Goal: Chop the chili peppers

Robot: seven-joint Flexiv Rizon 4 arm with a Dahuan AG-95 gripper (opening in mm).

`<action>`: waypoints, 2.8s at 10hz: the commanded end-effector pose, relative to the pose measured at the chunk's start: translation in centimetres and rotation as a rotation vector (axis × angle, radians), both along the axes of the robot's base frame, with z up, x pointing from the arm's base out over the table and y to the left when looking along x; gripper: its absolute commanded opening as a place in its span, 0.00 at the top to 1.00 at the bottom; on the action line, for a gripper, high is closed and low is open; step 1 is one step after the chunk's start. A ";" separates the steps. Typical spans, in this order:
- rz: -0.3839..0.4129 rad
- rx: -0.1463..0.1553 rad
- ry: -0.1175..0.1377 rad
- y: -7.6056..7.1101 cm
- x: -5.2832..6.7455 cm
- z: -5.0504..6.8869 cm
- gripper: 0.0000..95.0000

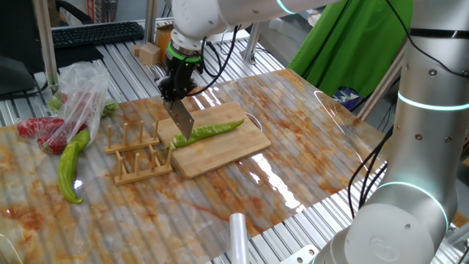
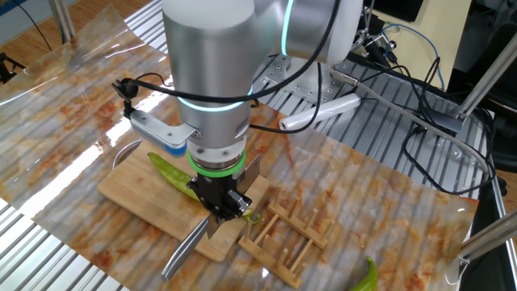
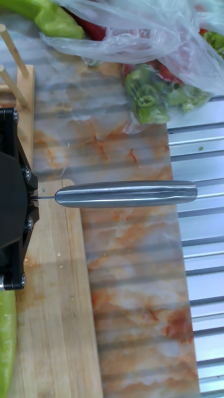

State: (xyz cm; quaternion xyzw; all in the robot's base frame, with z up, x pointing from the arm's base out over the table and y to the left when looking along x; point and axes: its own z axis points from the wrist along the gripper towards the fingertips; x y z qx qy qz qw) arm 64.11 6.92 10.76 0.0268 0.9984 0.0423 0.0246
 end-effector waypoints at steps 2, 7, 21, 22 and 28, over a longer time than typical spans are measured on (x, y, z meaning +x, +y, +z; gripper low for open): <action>0.006 0.003 -0.008 0.0 -0.1 0.1 1.00; 0.013 0.004 -0.006 0.0 -0.2 0.1 1.00; 0.002 0.003 -0.006 0.6 -0.6 0.4 1.00; 0.001 0.003 -0.005 0.7 -0.6 0.4 1.00; -0.008 0.001 -0.003 0.6 -0.7 0.4 1.00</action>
